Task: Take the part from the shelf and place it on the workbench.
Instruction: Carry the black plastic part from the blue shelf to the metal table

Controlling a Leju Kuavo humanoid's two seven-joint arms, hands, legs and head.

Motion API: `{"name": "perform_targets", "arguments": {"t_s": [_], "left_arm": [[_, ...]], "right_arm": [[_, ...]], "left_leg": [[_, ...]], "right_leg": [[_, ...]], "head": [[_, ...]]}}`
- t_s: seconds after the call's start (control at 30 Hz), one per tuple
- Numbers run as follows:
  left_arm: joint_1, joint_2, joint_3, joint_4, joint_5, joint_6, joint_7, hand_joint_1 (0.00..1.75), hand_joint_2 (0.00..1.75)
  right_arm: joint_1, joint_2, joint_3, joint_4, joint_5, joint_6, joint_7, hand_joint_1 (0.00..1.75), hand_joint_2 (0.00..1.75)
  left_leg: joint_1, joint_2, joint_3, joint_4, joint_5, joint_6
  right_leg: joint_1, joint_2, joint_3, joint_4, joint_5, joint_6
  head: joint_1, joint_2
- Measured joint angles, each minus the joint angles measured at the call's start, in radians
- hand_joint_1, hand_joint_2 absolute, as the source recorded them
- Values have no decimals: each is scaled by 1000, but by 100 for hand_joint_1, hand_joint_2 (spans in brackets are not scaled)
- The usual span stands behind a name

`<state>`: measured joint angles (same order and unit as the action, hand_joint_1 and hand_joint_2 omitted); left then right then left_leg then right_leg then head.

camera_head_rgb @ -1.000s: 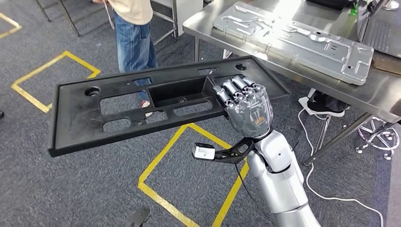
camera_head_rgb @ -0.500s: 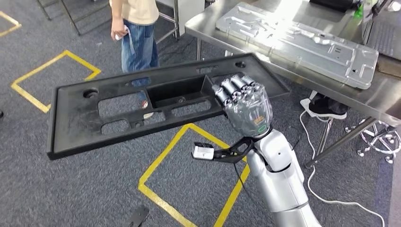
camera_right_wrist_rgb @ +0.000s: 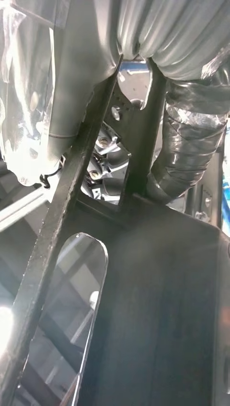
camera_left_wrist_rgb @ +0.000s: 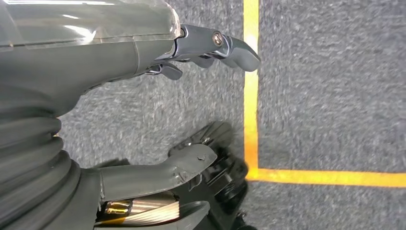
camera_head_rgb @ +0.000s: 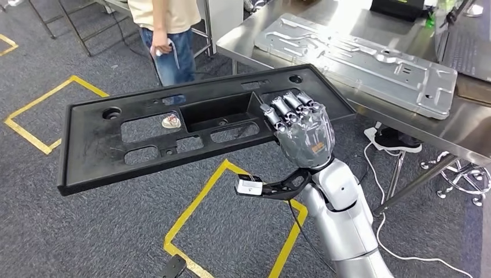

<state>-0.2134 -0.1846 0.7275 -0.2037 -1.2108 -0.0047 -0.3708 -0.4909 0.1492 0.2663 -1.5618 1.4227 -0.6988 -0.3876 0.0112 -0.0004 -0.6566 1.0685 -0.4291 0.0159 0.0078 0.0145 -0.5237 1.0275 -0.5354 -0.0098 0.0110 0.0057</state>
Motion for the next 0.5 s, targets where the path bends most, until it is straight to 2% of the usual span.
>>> {"name": "perform_targets", "arguments": {"t_s": [0.07, 0.13, 0.2, 0.27, 0.3, 0.33, 0.37, 0.43, 0.47, 0.5], "left_arm": [[-1, 0, -2, 0, 0, 0, -1, 0, 175], [-1, 1, -3, 0, 0, 0, -1, 0, 175], [-2, 1, -3, 0, 1, 0, -2, 0, 175], [0, 1, -3, 0, 2, 0, -2, 0, 175], [1, 1, -3, 0, 3, 0, -2, 0, 175], [2, 1, -3, 0, 3, 0, -2, 0, 175], [2, 0, -3, 0, 3, 0, -2, 0, 175], [3, -2, -3, 0, 3, 0, -2, 0, 175], [3, -3, -3, 0, 3, 0, -2, 0, 175], [2, -5, -3, 0, 3, 0, -1, 0, 175]], "right_arm": [[-1, 1, 0, -1, 0, 0, 0, 175, 175], [-2, 1, 0, -2, 0, 0, 0, 175, 175], [-4, 1, 0, -2, -1, 0, 0, 175, 175], [-2, 1, 0, -2, -1, 0, 0, 175, 175], [0, 1, 0, -1, -1, 0, 0, 175, 175], [0, 1, 0, -1, -1, 0, -1, 175, 175], [0, 1, 0, 0, -1, 0, -1, 175, 175], [0, 1, 0, 0, -1, 0, -1, 175, 175], [0, 1, 0, 1, -1, 0, -1, 175, 175], [0, 1, 0, 1, -1, 0, -1, 175, 175]], "left_leg": [[-2, -3, 15, -21, -15, 12], [2, -5, 39, -35, -24, 23], [5, -5, 68, -44, -40, 30], [5, -6, 98, -46, -64, 31], [6, -7, 116, -46, -78, 29], [6, -7, 136, -47, -93, 28], [7, -8, 158, -47, -109, 26], [9, -10, 198, -50, -141, 19], [8, -10, 212, -54, -155, 14], [8, -10, 225, -63, -163, 8]], "right_leg": [[-1, 1, 0, 4, 1, 10], [-2, -2, -21, 53, 9, 18], [-7, -6, -95, 163, 4, 28], [-13, -9, -188, 258, -32, 36], [-15, -10, -222, 271, -48, 38], [-16, -10, -241, 256, -49, 39], [-16, -11, -247, 213, -24, 38], [-10, -13, -239, 94, 103, 30], [-4, -14, -232, 49, 160, 22], [1, -15, -228, 24, 196, 13]], "head": [[0, 0], [0, 0], [1, 0], [0, 0], [0, 0], [1, 0], [1, 0], [0, 0], [1, 0], [1, 0]]}}
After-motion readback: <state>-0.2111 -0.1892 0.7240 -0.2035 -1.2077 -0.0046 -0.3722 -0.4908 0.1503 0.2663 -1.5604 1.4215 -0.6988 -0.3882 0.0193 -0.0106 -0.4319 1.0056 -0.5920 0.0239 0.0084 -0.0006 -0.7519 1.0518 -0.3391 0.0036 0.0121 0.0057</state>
